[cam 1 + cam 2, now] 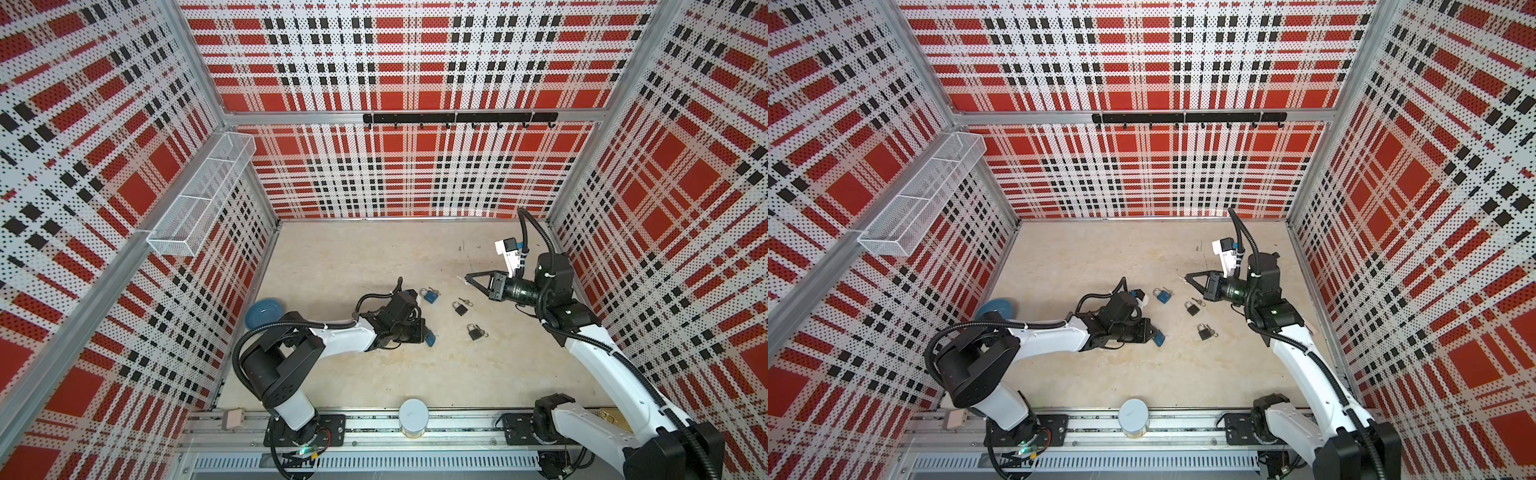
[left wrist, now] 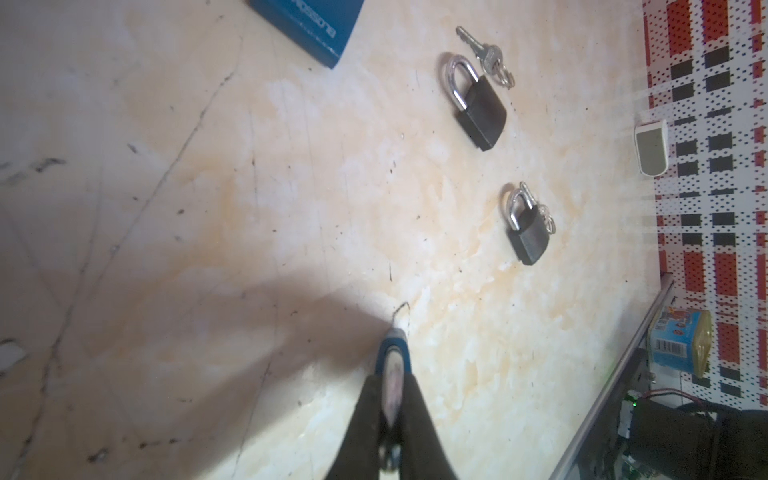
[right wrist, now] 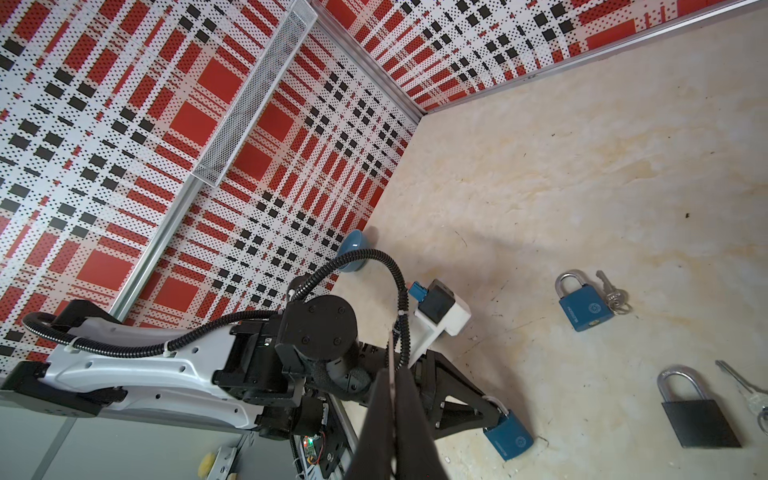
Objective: Lock with the key
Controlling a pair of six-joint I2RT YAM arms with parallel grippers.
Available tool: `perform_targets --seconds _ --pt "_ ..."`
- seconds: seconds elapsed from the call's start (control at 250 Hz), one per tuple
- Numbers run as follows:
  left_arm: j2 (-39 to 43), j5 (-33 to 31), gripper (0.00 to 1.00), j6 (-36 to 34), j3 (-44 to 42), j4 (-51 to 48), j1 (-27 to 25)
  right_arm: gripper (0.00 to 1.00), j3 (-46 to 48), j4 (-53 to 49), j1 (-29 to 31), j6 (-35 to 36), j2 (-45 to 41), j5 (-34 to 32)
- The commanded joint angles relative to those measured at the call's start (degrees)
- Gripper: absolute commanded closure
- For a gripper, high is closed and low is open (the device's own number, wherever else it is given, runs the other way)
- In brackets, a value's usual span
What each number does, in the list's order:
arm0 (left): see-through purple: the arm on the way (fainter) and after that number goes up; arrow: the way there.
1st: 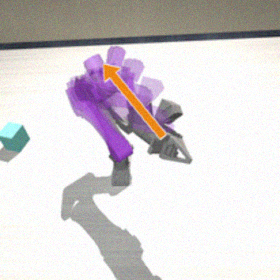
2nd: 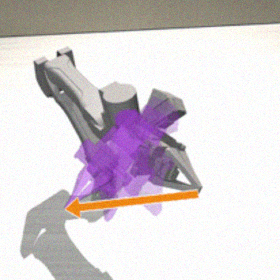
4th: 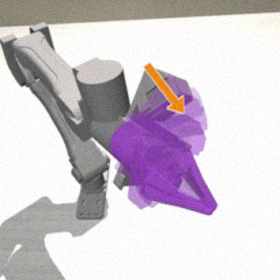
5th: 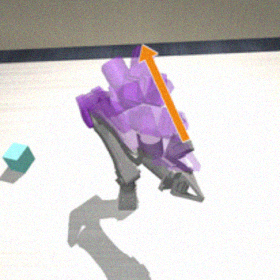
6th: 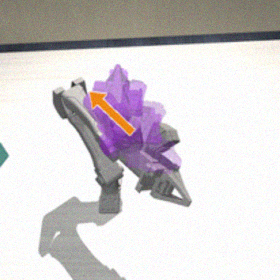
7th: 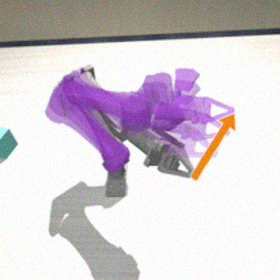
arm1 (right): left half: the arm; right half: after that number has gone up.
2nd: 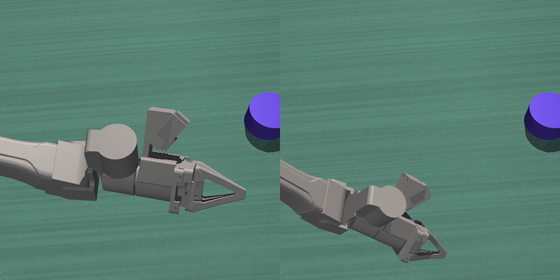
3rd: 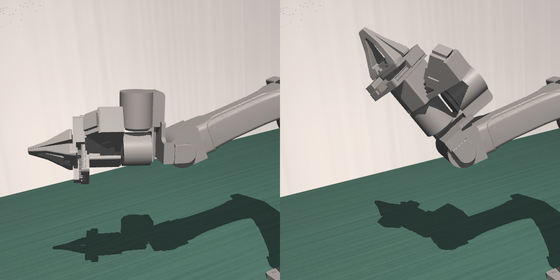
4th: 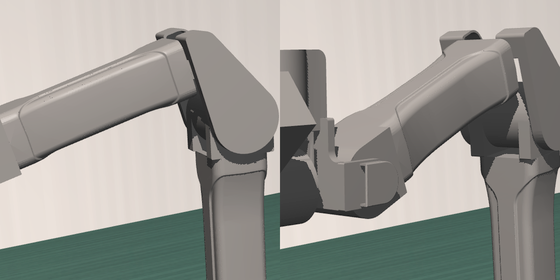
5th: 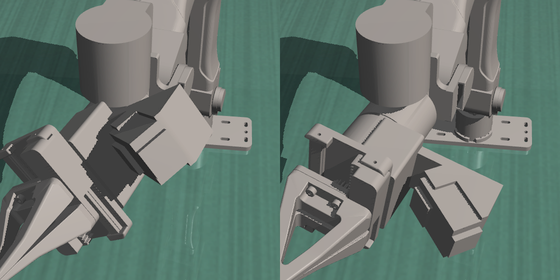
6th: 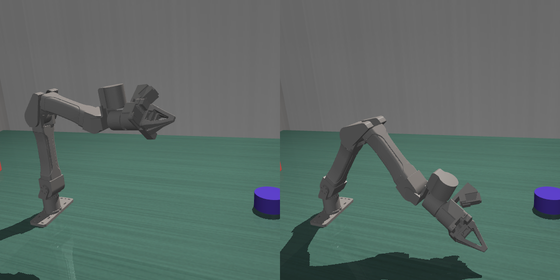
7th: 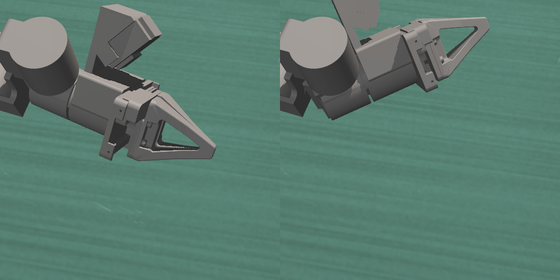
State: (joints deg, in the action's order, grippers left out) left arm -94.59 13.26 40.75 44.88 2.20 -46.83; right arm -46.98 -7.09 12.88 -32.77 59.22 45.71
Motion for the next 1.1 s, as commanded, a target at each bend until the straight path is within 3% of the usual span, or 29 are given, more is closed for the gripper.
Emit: perform_targets --seconds 0.0,0.648,0.916,1.096 --pt "0.0 -2.0 0.71 -0.2 1.6 2.0 -0.3 1.00 -1.2 -0.1 0.0 1.9 -0.9 -1.0" --pt "9.9 -8.0 0.66 -1.3 -1.9 -3.0 3.5 1.00 -4.2 -9.9 2.0 6.8 -2.8 -6.7" --pt "20.5 -12.0 0.65 -2.9 -2.7 -8.1 7.1 1.00 -4.5 -12.9 9.1 10.5 -3.1 -16.0" --pt "30.3 -13.7 0.61 -4.5 -3.0 -12.0 11.4 1.00 3.2 -6.8 14.4 7.7 -4.6 -24.4"
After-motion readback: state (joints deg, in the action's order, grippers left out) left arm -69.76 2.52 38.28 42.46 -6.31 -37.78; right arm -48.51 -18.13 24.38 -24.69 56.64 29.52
